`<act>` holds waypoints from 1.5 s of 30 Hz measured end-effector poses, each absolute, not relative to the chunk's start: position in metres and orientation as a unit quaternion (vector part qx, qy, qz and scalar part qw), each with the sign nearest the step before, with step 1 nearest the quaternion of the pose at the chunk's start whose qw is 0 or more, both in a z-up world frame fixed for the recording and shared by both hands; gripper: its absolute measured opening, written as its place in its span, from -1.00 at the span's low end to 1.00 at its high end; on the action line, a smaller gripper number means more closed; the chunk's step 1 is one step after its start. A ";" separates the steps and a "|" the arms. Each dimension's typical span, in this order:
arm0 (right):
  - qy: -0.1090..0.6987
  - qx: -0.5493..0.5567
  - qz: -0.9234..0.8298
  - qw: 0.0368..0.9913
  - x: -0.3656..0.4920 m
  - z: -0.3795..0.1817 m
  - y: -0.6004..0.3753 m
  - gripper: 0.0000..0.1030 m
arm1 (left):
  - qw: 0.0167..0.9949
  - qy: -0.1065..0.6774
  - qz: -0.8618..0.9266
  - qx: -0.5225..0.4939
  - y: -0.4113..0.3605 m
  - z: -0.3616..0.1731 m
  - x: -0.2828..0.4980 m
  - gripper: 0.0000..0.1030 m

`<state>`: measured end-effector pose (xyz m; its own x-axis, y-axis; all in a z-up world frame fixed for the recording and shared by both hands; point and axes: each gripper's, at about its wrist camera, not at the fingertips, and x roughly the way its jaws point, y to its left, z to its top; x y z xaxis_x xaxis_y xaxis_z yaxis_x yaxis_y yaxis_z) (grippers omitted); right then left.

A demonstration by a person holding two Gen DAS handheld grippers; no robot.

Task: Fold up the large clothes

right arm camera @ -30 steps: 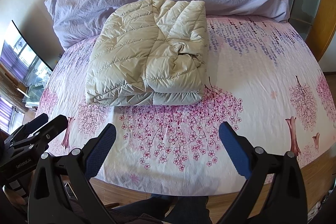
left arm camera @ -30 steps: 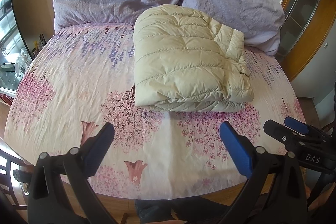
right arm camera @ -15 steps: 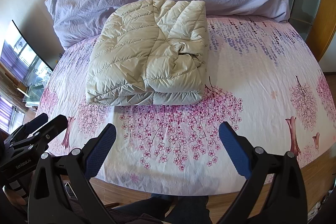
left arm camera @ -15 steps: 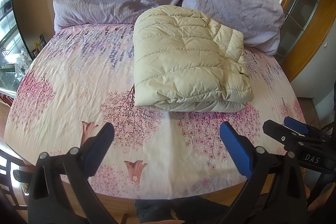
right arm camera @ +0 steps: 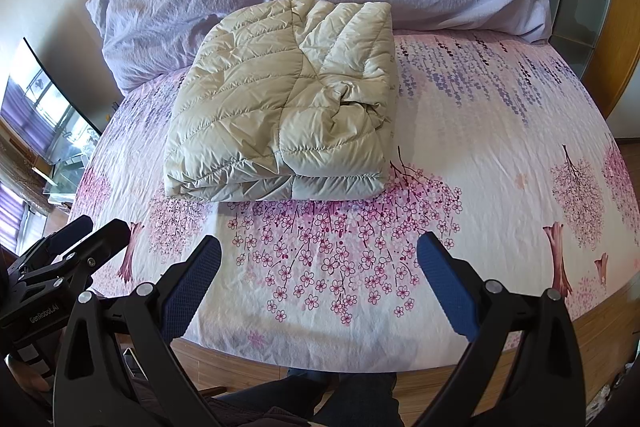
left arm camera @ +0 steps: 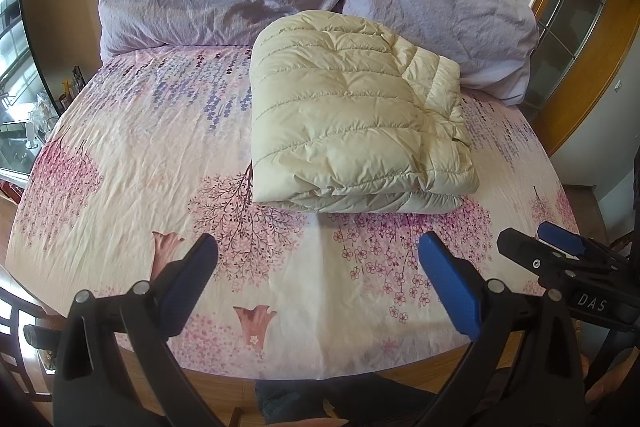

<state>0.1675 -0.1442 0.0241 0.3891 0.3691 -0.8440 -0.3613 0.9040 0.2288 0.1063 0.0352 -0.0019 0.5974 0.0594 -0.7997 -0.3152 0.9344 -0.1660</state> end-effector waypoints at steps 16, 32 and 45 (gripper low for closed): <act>0.506 0.003 0.221 0.834 0.167 0.026 -0.144 0.94 | 0.882 0.435 0.104 -0.146 0.034 0.000 0.106 0.94; 0.505 0.002 0.223 0.834 0.167 0.027 -0.143 0.94 | 0.883 0.435 0.104 -0.145 0.034 0.000 0.106 0.94; 0.503 0.001 0.225 0.834 0.170 0.028 -0.144 0.94 | 0.883 0.434 0.105 -0.146 0.035 0.000 0.107 0.94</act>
<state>0.1703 -0.1443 0.0282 0.3920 0.3767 -0.8393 -0.3751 0.8985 0.2281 0.1071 0.0346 -0.0003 0.6008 0.0584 -0.7973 -0.3114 0.9356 -0.1662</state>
